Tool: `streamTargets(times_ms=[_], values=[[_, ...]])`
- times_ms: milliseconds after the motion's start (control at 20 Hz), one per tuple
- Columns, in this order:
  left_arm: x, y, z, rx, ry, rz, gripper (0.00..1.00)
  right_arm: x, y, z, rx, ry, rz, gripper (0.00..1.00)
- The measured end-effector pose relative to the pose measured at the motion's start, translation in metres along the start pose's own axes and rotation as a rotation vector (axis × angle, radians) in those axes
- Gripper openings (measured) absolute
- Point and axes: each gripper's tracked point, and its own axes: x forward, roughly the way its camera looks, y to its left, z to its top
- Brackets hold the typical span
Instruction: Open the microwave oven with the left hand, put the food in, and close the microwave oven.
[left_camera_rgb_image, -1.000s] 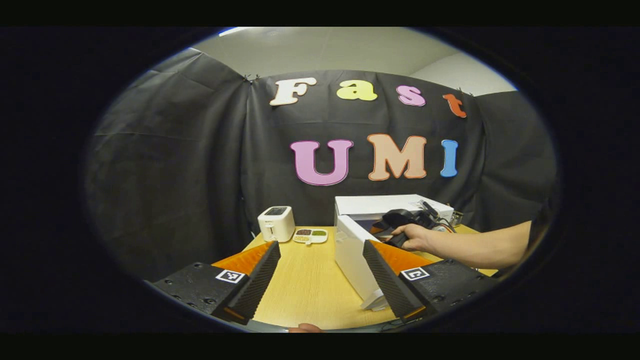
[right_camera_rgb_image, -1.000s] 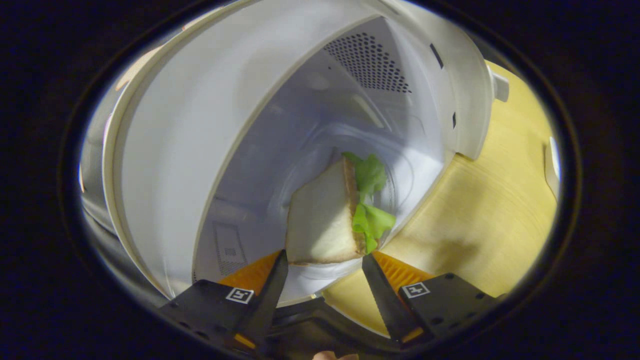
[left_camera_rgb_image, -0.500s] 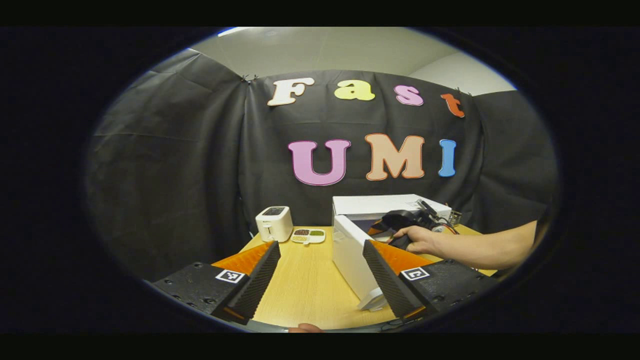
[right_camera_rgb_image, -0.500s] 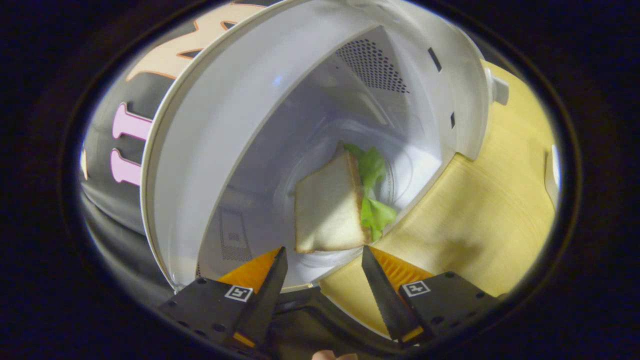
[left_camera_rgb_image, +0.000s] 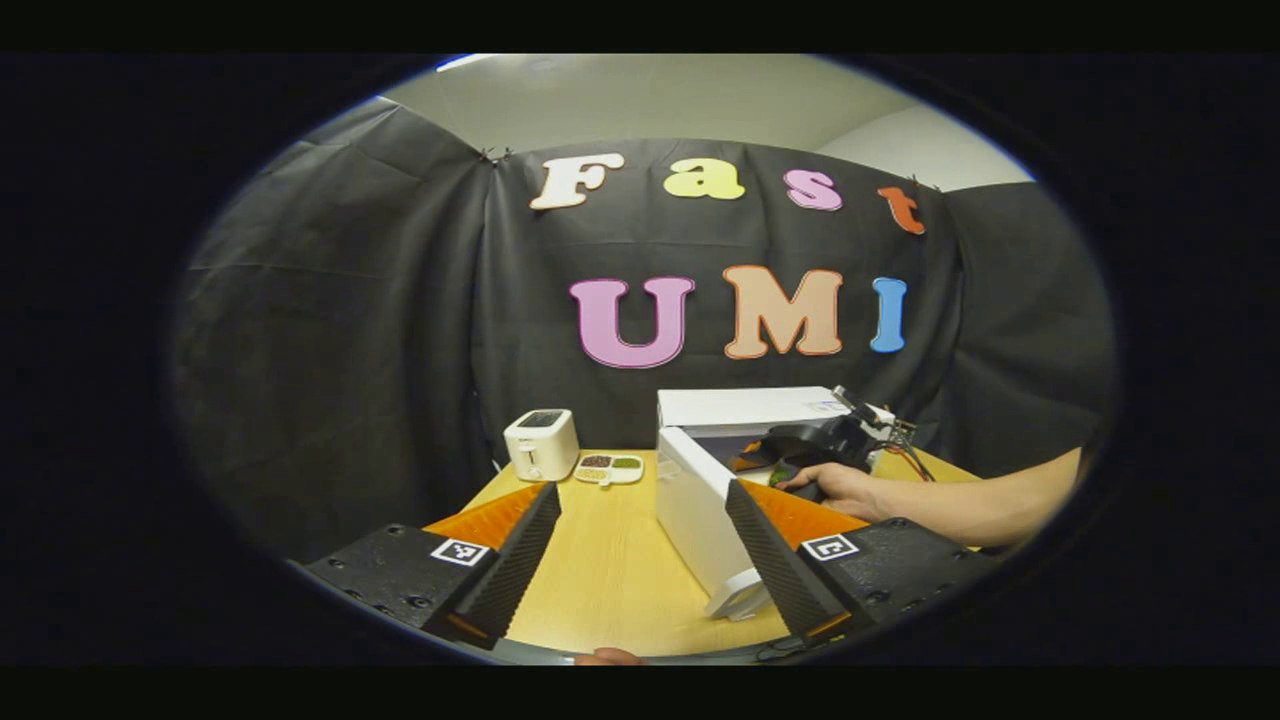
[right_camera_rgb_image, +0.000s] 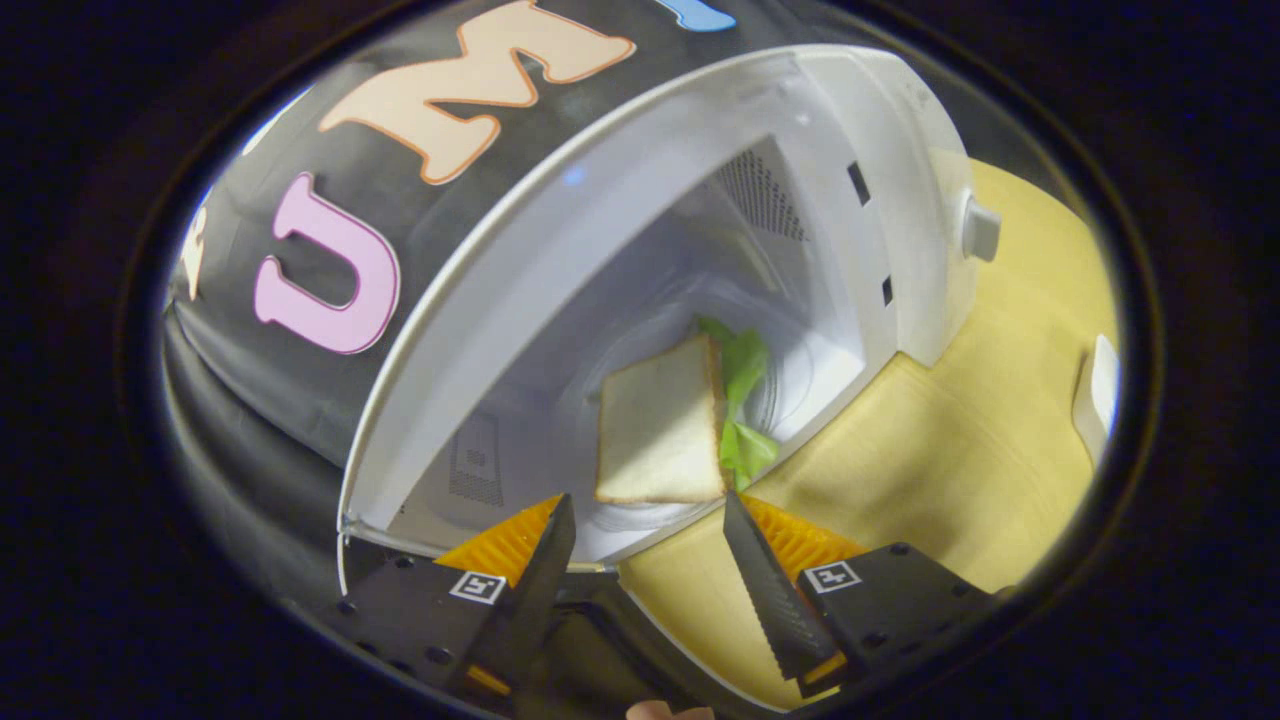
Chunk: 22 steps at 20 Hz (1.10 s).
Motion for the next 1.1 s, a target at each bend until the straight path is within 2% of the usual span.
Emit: streamTargets(times_ms=[100, 150, 250, 300, 350, 400, 450, 500, 550, 600, 650, 800, 850, 900, 1050, 1100], values=[[0.0, 0.004, 0.002, 0.023, -0.007, 0.005, 0.97, -0.016, -0.001, 0.012, -0.039, -0.056, 0.017, 0.92], [0.001, 0.006, 0.002, 0.032, -0.011, 0.01, 0.97, -0.024, -0.001, 0.016, -0.062, -0.081, 0.027, 0.81], [0.001, 0.009, 0.001, 0.04, -0.018, 0.011, 1.0, -0.04, 0.0, 0.026, -0.117, -0.13, 0.058, 0.81], [0.0, 0.008, 0.0, 0.043, -0.018, 0.009, 0.98, -0.05, -0.001, 0.035, -0.163, -0.18, 0.069, 0.92], [0.0, 0.007, -0.001, 0.049, -0.015, 0.002, 0.97, -0.061, 0.0, 0.046, -0.214, -0.234, 0.085, 0.92], [0.0, 0.007, -0.003, 0.059, -0.013, 0.002, 0.96, -0.074, 0.003, 0.056, -0.264, -0.285, 0.106, 0.81], [0.001, 0.006, -0.004, 0.07, -0.013, -0.001, 0.96, -0.089, 0.007, 0.063, -0.314, -0.329, 0.126, 0.8], [0.001, 0.004, -0.005, 0.075, -0.012, -0.009, 0.95, -0.103, 0.01, 0.071, -0.369, -0.374, 0.14, 0.8], [0.001, 0.001, -0.008, 0.078, -0.012, -0.023, 0.9, -0.118, 0.011, 0.079, -0.423, -0.419, 0.142, 0.91], [0.002, -0.001, -0.01, 0.08, -0.012, -0.032, 0.89, -0.131, 0.015, 0.086, -0.474, -0.453, 0.157, 0.91], [0.005, -0.005, -0.013, 0.081, -0.004, -0.047, 0.84, -0.142, 0.018, 0.089, -0.522, -0.486, 0.169, 0.8], [0.007, -0.012, -0.031, 0.078, 0.039, -0.071, 0.65, -0.181, 0.025, 0.103, -0.65, -0.576, 0.186, 0.8], [0.01, -0.012, -0.037, 0.087, 0.054, -0.064, 0.49, -0.192, 0.027, 0.106, -0.682, -0.601, 0.193, 0.91], [0.012, -0.01, -0.042, 0.098, 0.058, -0.056, 0.37, -0.204, 0.03, 0.11, -0.706, -0.625, 0.199, 0.8], [0.018, -0.015, -0.061, 0.087, 0.097, -0.057, 0.02, -0.236, 0.032, 0.121, -0.745, -0.676, 0.21, 0.8], [0.019, -0.023, -0.068, 0.075, 0.112, -0.075, 0.01, -0.245, 0.031, 0.125, -0.749, -0.687, 0.212, 0.91]])
